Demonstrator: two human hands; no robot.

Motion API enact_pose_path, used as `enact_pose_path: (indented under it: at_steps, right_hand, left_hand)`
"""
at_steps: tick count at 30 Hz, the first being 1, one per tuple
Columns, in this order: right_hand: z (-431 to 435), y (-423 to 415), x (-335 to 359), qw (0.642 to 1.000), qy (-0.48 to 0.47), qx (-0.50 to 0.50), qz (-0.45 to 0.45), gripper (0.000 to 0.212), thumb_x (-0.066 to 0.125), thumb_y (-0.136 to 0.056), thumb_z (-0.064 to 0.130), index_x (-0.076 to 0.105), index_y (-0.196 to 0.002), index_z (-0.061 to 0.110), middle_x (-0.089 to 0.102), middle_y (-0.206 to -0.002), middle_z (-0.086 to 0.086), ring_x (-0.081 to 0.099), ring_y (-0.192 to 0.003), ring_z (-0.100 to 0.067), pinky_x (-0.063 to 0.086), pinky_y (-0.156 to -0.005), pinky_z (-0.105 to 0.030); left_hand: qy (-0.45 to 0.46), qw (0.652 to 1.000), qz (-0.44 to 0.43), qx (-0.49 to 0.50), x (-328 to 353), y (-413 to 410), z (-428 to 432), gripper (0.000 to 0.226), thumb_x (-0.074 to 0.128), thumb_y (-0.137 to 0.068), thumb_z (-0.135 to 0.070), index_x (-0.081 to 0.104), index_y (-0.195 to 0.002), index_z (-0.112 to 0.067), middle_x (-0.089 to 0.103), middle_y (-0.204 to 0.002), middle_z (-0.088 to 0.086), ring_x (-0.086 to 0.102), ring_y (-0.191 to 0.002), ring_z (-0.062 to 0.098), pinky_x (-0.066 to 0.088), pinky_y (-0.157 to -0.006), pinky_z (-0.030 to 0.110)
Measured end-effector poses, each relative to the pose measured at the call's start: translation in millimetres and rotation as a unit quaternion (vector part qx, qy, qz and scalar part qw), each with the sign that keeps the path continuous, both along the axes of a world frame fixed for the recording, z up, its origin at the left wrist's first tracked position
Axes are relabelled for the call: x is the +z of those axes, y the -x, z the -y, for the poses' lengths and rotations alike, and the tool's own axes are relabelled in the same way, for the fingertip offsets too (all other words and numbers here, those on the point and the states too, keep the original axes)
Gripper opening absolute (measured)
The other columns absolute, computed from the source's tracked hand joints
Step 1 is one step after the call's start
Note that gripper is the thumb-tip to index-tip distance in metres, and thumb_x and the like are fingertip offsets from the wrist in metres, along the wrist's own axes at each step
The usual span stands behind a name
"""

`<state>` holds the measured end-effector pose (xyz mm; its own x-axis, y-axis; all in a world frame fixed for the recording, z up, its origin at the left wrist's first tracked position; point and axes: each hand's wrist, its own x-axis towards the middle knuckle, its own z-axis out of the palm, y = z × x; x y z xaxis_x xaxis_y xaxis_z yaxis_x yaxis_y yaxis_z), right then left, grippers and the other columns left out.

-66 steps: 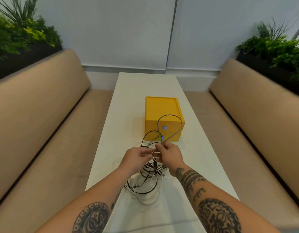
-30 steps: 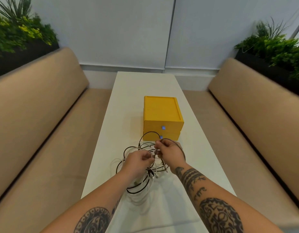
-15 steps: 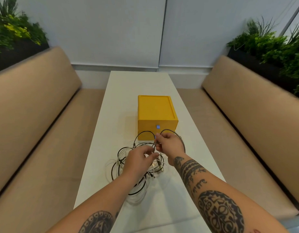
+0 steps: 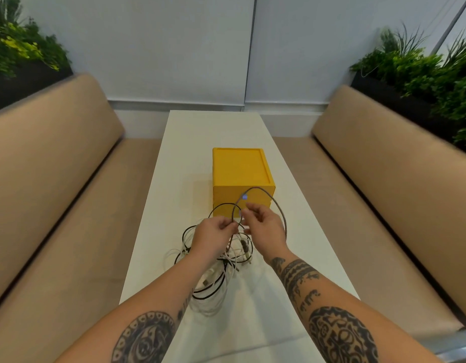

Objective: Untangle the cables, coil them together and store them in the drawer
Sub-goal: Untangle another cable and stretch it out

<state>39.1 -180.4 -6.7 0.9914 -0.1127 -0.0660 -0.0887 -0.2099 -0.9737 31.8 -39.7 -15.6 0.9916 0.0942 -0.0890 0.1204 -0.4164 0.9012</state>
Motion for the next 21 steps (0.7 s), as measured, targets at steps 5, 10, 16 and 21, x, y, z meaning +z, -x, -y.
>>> enact_pose_path:
  at_steps: [5,10,16,21]
  right_hand:
    - [-4,22,-25,0.983,0.148,0.107,-0.006,0.007,0.065,-0.094,0.028,0.062,-0.097,0.032,0.066,-0.087,0.015,0.06,-0.069,0.004,0.044,-0.063,-0.016]
    - [-5,20,-37,0.981,0.178,0.076,-0.027,0.011,0.065,-0.092,0.025,0.074,-0.086,0.024,0.074,-0.082,0.002,0.066,-0.078,-0.016,0.052,-0.074,-0.031]
    - [-4,5,-28,0.994,0.055,0.032,-0.088,0.013,0.07,-0.087,0.029,0.076,-0.079,0.021,0.074,-0.071,-0.001,0.069,-0.067,-0.02,0.061,-0.069,-0.043]
    - [-8,2,-22,0.996,0.011,0.014,-0.092,0.02,0.068,-0.085,0.028,0.07,-0.073,0.013,0.069,-0.076,-0.015,0.064,-0.069,-0.028,0.06,-0.068,-0.051]
  left_hand:
    - [0.141,0.989,-0.023,0.026,6,-4,5,0.021,0.069,-0.091,-0.03,0.075,-0.078,-0.015,0.075,-0.078,-0.001,0.071,-0.08,0.017,0.055,-0.072,0.033]
    - [0.141,0.99,-0.025,-0.001,1,-4,5,0.01,0.072,-0.09,-0.031,0.076,-0.093,-0.023,0.075,-0.092,-0.011,0.067,-0.09,0.002,0.051,-0.077,0.022]
    - [0.008,0.997,-0.017,-0.069,-25,7,-11,0.024,0.073,-0.085,-0.029,0.069,-0.108,-0.033,0.07,-0.103,-0.018,0.067,-0.09,0.002,0.053,-0.083,0.028]
    - [-0.13,0.988,0.044,-0.072,-38,7,-12,0.035,0.076,-0.08,-0.041,0.071,-0.114,-0.033,0.066,-0.111,-0.016,0.06,-0.104,0.005,0.051,-0.089,0.031]
